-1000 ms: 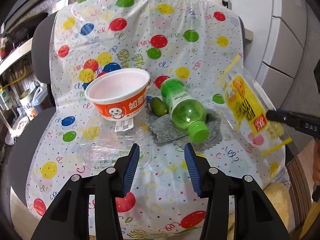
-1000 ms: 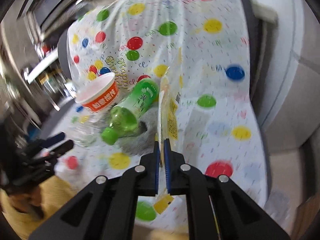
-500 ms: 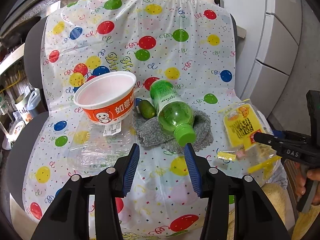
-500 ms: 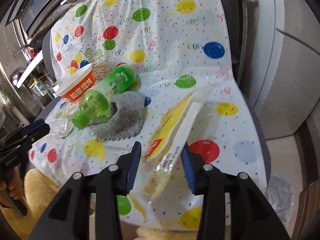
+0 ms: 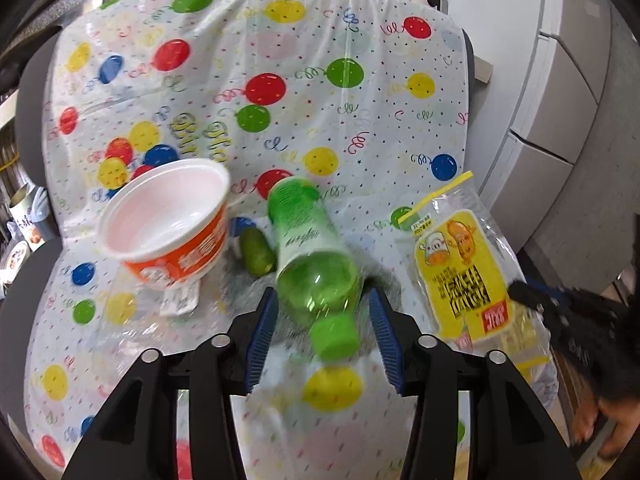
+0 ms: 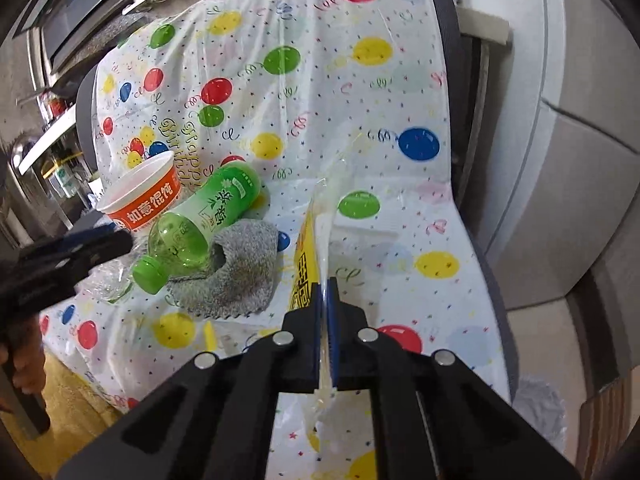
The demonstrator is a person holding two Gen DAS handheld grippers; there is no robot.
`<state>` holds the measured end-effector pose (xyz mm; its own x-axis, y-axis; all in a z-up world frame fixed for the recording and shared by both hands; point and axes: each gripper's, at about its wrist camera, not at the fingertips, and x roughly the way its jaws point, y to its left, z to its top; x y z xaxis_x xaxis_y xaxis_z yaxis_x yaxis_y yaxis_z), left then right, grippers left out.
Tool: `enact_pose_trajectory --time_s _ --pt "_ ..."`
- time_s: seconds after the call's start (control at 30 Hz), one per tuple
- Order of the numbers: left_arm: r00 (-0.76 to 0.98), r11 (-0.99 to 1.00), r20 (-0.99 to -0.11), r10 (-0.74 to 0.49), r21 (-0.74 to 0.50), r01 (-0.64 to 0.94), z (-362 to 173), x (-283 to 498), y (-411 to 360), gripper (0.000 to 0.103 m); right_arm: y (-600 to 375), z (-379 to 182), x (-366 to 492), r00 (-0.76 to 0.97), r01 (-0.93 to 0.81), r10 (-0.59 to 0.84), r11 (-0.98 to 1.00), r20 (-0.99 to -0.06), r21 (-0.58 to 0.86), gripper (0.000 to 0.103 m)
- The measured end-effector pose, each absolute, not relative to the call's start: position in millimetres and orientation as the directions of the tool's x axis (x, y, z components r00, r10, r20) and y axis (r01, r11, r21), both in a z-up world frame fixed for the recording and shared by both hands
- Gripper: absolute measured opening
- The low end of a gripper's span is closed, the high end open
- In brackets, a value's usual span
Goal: Collect trash
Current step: 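Grasp the green bottle with the left gripper while the right holds the wrapper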
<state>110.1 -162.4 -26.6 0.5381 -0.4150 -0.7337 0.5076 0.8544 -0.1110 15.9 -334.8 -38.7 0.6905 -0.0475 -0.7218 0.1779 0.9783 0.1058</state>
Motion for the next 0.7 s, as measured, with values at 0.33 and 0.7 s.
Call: enact_pose_trajectory --time_s 0.33,0.7 --pt "0.497 0.896 -0.834 -0.239 0.007 0.443 -50.4 175.1 -221.2 0.055 -339.4 -29.8 22.5 0.711 0.170 -0.095 0.985 -0.697 0.040 0.004" --pt "0.517 0.877 -0.852 -0.085 0.182 0.444 -67.1 202.0 -250.1 0.057 -344.6 -34.0 27.3 0.705 0.168 -0.071 0.983 -0.706 0.068 0.004"
